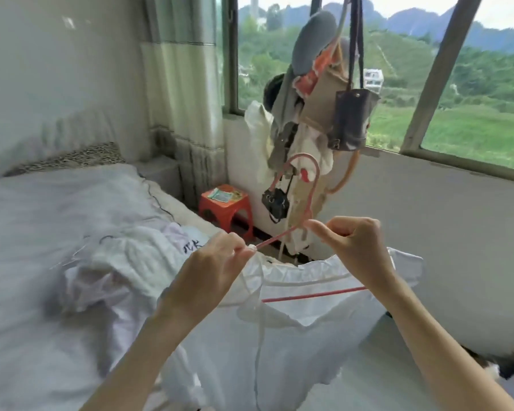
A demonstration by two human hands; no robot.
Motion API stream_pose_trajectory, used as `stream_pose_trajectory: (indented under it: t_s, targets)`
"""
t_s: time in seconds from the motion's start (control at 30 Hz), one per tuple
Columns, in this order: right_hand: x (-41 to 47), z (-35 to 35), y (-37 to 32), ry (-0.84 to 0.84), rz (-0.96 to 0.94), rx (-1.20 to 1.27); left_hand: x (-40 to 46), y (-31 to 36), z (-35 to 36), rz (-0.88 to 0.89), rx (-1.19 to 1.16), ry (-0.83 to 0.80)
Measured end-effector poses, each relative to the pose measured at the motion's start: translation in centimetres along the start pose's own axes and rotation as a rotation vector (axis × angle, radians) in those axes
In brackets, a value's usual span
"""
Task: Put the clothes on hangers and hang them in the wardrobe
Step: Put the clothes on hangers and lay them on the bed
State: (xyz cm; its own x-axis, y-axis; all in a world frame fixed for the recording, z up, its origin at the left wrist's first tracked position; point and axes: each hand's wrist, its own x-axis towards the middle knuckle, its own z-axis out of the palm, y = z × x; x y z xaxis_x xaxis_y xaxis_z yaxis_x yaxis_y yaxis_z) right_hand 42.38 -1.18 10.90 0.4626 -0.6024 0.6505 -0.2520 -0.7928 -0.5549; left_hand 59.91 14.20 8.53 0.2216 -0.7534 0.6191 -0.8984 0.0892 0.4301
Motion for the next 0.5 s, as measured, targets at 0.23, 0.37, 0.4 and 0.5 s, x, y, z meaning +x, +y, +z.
stream_pose_trajectory:
  t_s: [0.23, 0.37, 0.4, 0.5]
  targets:
    - [7.9, 7.7, -10.5, -0.071, -0.251, 0.155, -1.0, -1.6, -13.1, -0.168, 0.223, 0.246]
    - [11.2, 11.6, -16.7, -0.078, -0.331, 0.221, -1.4, -2.3, -19.8, -0.263, 0.455, 0.328]
    - [11.7, 12.4, -18.1, -0.077, -0.347, 0.237, -1.6, -2.5, -21.3, -0.285, 0.527, 0.346]
    - [12.8, 14.7, -22.1, -0.053, -0.398, 0.288, -2.3, -3.0, -25.3, -0.298, 0.710, 0.434]
